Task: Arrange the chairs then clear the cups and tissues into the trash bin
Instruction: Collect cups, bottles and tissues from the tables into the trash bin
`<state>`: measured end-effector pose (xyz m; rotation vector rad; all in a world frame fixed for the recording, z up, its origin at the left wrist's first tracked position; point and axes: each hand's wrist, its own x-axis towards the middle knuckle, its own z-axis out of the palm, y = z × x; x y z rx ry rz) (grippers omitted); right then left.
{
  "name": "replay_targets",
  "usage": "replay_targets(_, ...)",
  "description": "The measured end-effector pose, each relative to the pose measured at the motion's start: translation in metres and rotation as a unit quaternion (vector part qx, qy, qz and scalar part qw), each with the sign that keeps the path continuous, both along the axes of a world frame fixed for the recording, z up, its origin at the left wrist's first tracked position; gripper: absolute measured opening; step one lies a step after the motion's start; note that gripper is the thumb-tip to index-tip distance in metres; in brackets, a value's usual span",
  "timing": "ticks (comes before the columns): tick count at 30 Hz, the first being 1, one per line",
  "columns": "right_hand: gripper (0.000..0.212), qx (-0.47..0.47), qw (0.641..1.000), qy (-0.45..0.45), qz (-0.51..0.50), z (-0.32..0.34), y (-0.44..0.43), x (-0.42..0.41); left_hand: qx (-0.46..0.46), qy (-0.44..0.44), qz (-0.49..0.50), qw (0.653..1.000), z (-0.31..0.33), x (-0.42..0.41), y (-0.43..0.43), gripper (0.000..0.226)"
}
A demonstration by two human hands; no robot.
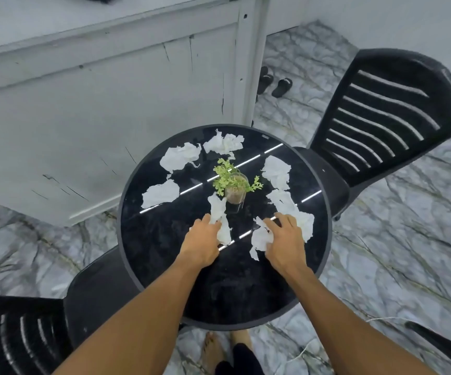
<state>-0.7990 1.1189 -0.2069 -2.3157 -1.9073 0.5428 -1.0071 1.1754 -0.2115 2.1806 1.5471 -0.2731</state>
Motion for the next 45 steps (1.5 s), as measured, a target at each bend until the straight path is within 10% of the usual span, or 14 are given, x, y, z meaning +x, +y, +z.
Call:
replay_targets(4, 0.106, -0.094, 0.992, -0.061, -0.064, -0.002, 0.016, 0.012, 0.003, -0.101, 0.055, 0.993, -0.004, -0.017, -0.007, 0.028)
replay_targets(10, 0.029, -0.063, 0.992, 0.049, -0.094, 0.008, 0.027, 0.011, 0.051, -0.178, 0.139, 0.973, 0.026, -0.053, 0.008, 0.03)
replay_targets(19, 0.053, 0.068, 0.961, 0.231, -0.138, 0.041, 0.099, 0.001, 0.078, -0.114, 0.207, 0.968, 0.037, -0.069, 0.052, 0.06)
replay_targets(26, 0.069, -0.07, 0.989, 0.068, -0.113, 0.017, 0.142, 0.033, 0.003, -0.026, 0.271, 0.962, 0.023, -0.063, 0.089, 0.087)
replay_targets(29, 0.069, -0.098, 0.993, -0.054, -0.044, 0.012, 0.152, 0.042, -0.019, 0.043, 0.264, 0.964, 0.017, -0.064, 0.096, 0.074)
replay_targets(33, 0.051, -0.076, 0.994, 0.058, -0.049, 0.01, 0.168, 0.045, 0.015, -0.009, 0.27, 0.963, 0.011, -0.063, 0.106, 0.029)
replay_targets(40, 0.048, -0.032, 0.984, 0.164, -0.07, 0.033, 0.213, 0.034, 0.067, -0.179, 0.312, 0.931, 0.038, -0.039, 0.131, 0.015)
replay_targets(45, 0.055, 0.004, 0.984, 0.174, 0.024, 0.055, 0.259, 0.011, 0.089, -0.174, 0.292, 0.936, 0.05, -0.026, 0.169, 0.061)
